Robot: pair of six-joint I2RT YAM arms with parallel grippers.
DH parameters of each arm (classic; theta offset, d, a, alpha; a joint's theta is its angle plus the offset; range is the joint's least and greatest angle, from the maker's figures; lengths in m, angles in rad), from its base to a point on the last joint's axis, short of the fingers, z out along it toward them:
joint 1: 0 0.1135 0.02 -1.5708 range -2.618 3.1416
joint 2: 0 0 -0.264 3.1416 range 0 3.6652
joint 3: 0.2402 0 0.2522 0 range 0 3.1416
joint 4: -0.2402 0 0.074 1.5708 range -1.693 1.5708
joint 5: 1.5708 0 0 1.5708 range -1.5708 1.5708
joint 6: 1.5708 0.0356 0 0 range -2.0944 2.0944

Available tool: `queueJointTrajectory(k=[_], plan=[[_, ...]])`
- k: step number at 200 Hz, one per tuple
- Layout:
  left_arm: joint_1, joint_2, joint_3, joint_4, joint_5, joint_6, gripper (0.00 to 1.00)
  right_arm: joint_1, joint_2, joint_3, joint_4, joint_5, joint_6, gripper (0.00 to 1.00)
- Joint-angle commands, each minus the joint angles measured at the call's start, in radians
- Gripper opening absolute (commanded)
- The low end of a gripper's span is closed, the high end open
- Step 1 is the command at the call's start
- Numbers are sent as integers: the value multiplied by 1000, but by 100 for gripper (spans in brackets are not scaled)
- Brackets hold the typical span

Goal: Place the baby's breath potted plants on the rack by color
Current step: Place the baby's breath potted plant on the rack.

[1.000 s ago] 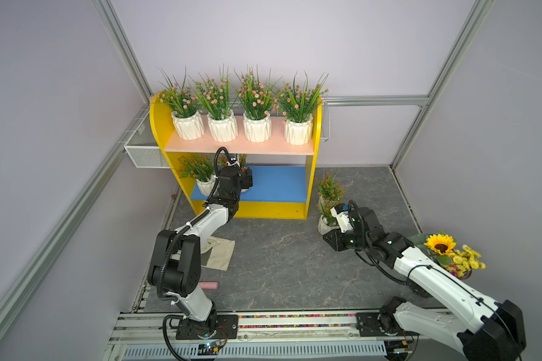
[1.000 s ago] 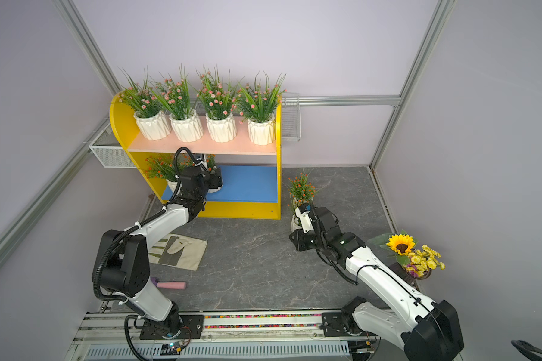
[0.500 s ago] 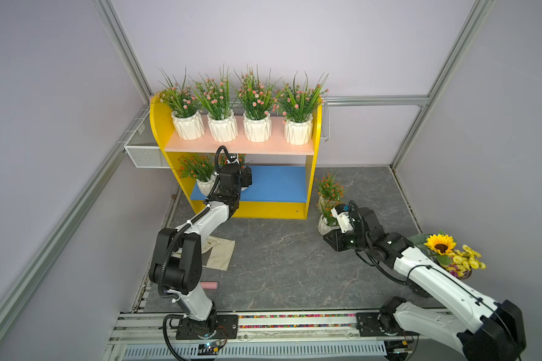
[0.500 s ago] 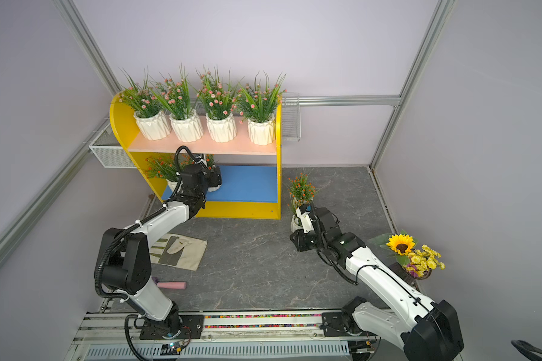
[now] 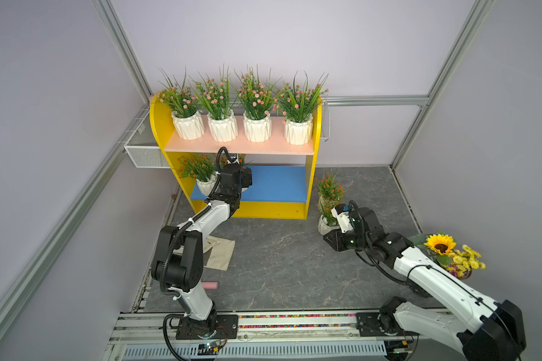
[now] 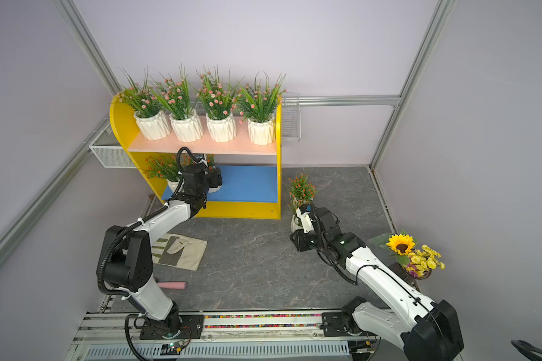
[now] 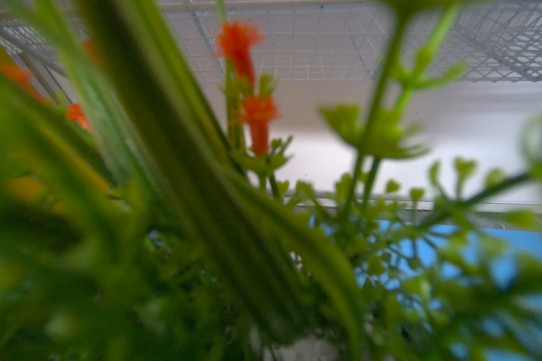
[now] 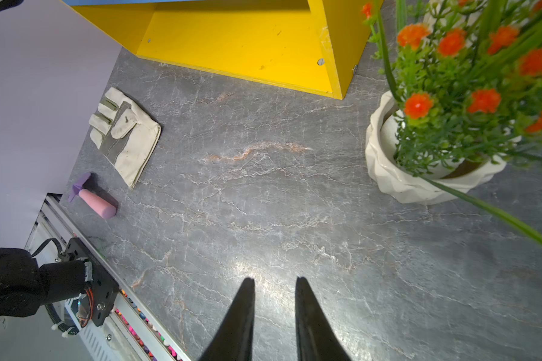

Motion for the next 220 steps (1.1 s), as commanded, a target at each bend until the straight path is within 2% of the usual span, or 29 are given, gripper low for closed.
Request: queueJointTrajectory(k=[1,14,103,119,173,220], plan=[[4,-6,41,26,-17,-7,95,-7,-11,-12,3,12,7,27],[4,-12,37,23,-15,-14,100,-7,-11,-12,5,11,7,27],[4,-164,-55,-51,39,-60,100,-23,-9,-24,20,22,6,29],[4,-197,-82,-77,78,-61,100,-31,-14,-26,20,23,3,29],[4,-345,-255,-88,198,-128,100,-108,-32,-23,-9,35,-11,31],[-7,-495,-439,16,293,-202,100,-202,-50,-53,-29,34,-20,31]])
